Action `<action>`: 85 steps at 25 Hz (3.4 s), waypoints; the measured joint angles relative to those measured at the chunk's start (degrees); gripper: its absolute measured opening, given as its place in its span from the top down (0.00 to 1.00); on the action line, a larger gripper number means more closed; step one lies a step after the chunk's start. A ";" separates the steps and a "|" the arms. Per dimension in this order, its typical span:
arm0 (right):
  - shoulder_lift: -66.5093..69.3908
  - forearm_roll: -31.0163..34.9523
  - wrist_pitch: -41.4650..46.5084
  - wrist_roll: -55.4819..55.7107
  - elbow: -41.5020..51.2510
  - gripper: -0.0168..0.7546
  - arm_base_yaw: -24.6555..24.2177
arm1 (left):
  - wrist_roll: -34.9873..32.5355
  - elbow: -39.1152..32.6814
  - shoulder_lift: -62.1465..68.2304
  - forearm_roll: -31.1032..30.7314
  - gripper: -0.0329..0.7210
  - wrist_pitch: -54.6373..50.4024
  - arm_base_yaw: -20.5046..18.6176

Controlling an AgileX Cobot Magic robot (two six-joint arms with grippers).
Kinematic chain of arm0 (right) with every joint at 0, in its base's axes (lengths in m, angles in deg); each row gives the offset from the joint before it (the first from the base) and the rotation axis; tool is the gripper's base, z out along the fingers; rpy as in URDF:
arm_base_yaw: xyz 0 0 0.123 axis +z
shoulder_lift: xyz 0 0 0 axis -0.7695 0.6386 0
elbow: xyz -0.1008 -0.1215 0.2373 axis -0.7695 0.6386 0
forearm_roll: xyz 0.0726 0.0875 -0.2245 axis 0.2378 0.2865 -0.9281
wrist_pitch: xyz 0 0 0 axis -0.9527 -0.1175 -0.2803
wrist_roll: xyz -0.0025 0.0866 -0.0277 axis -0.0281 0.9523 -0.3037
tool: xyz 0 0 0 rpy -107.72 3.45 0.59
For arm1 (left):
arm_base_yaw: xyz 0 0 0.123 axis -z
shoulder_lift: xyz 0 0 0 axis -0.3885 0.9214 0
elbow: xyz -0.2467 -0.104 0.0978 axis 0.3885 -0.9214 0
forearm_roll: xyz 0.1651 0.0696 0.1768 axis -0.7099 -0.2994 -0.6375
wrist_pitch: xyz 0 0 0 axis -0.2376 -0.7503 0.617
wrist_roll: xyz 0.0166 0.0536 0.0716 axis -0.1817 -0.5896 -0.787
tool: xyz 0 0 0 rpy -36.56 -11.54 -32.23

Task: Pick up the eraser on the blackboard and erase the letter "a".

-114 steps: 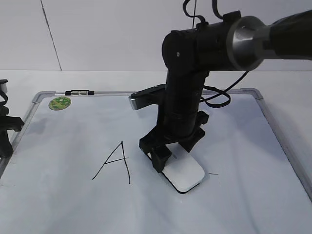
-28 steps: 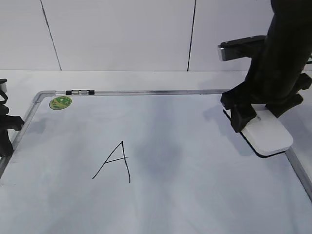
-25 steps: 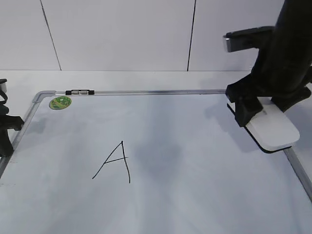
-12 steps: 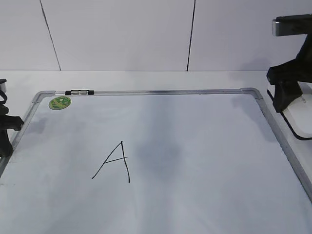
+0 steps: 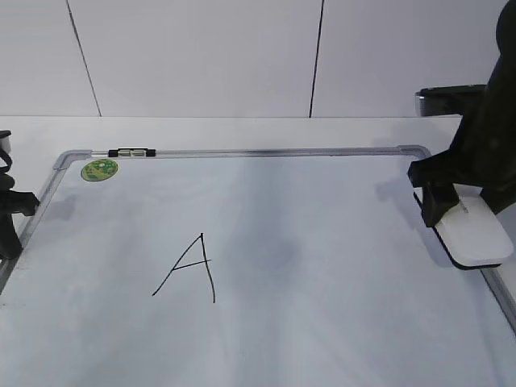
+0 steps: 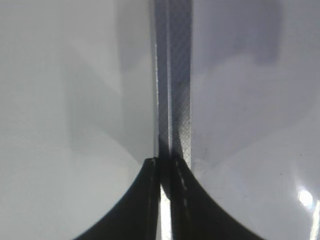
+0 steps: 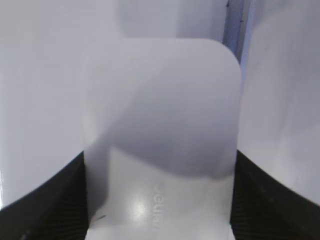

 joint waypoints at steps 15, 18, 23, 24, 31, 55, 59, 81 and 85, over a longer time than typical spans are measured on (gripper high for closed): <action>3.49 0.37 -8.44 0.12 4.44 0.25 -1.44 | 0.00 0.00 0.00 0.00 0.93 0.00 0.00; 4.21 0.84 -9.14 0.21 4.52 0.25 -1.62 | 0.00 0.00 0.00 0.00 0.93 0.00 0.00; 4.99 1.50 -9.27 1.12 4.52 0.23 -1.97 | 0.00 0.00 0.00 0.00 0.93 0.00 0.00; 4.99 1.50 -9.38 1.27 4.52 0.22 -1.96 | 0.00 0.00 0.00 0.00 0.93 0.00 0.00; 5.07 0.92 -7.62 1.46 3.54 0.22 -1.96 | 0.00 0.00 0.00 0.00 0.93 0.00 0.00; -28.18 0.97 9.62 1.59 -1.79 0.22 -2.07 | -0.10 0.00 0.00 0.00 0.91 0.00 0.00; -35.67 1.34 10.04 1.59 4.98 0.22 -2.07 | -0.33 0.00 0.00 -0.35 0.88 0.00 0.00; -65.11 -0.04 11.07 1.84 21.21 0.22 -2.07 | -0.83 7.78 -22.02 1.32 0.31 -18.47 -0.31; -67.24 -3.18 11.16 1.84 21.21 0.22 -2.07 | -0.83 7.78 -33.46 2.63 0.31 -20.72 -0.31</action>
